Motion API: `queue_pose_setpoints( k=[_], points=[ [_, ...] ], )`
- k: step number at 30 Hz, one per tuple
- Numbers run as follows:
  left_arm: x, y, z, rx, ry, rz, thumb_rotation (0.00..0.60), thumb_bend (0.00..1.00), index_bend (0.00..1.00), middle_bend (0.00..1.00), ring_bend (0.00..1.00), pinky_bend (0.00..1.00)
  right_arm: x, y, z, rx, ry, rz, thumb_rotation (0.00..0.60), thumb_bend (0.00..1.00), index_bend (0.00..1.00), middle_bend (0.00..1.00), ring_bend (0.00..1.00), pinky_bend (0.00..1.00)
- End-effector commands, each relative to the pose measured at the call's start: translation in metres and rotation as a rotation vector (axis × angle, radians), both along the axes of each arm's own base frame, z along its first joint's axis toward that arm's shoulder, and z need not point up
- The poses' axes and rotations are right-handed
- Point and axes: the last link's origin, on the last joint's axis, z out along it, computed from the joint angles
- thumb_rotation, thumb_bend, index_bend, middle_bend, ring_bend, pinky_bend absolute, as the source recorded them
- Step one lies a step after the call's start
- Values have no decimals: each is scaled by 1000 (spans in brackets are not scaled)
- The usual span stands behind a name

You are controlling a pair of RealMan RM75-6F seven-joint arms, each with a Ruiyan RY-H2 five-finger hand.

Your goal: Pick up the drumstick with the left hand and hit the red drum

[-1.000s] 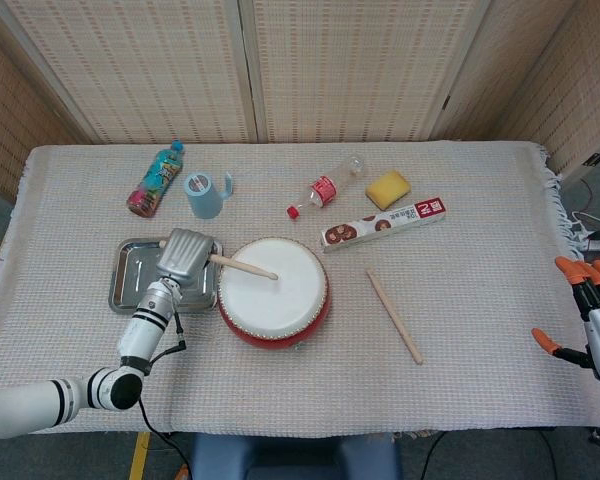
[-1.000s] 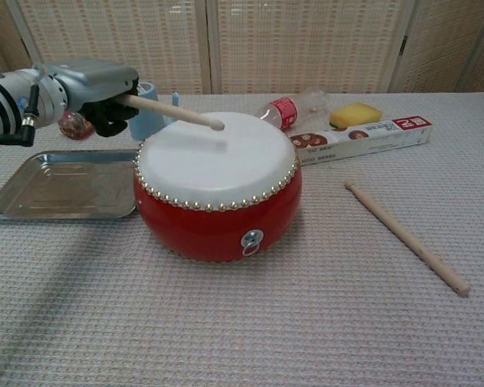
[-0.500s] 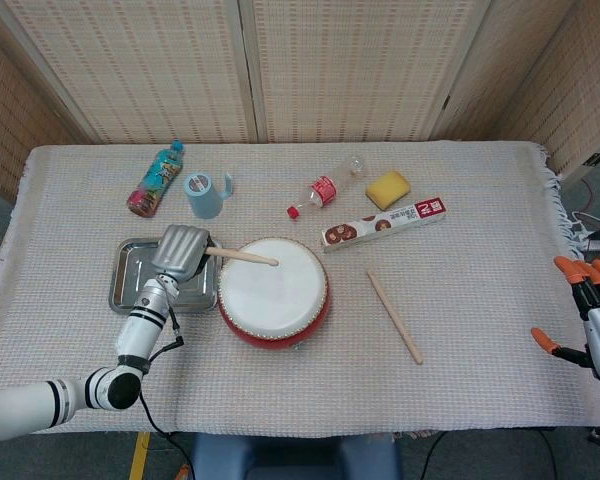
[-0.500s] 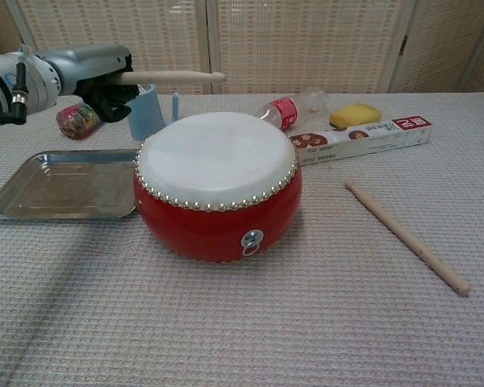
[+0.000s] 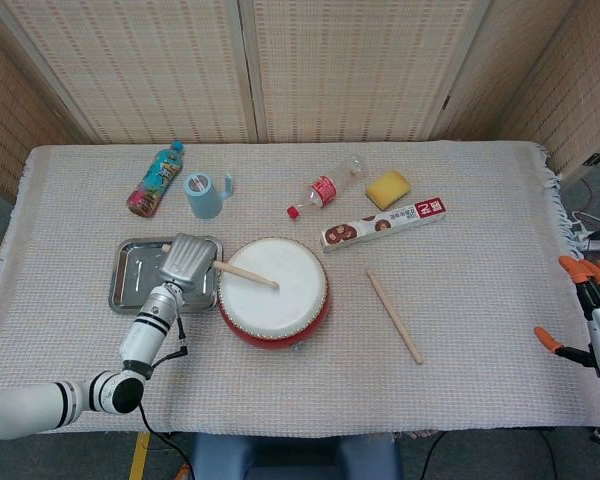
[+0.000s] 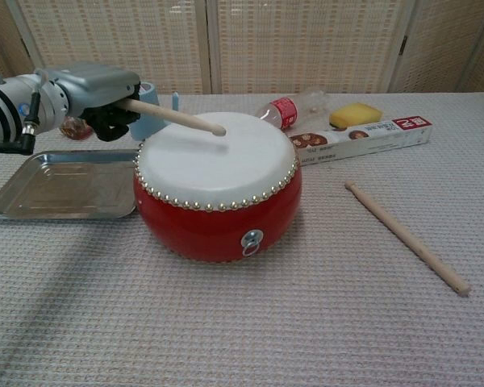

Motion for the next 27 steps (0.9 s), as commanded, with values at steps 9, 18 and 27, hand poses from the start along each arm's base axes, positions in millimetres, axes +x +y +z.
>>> queue_pose_setpoints(
  k=[9,18,27],
  points=[
    [-1,1,-5,-6,61,-11,600,698,1000,1000,1000,1000,-3,-1,-2,4,-5,-10,600,182,0,96,0,0],
    [1,5,4,19,-108,55,600,698,1000,1000,1000,1000,-6,-2,3,-4,21,-17,600,182,0,96,0,0],
    [3,1,5,-14,-57,19,600,699,1000,1000,1000,1000,-4,-3,-3,3,-3,-11,600,182,0,96,0,0]
  ],
)
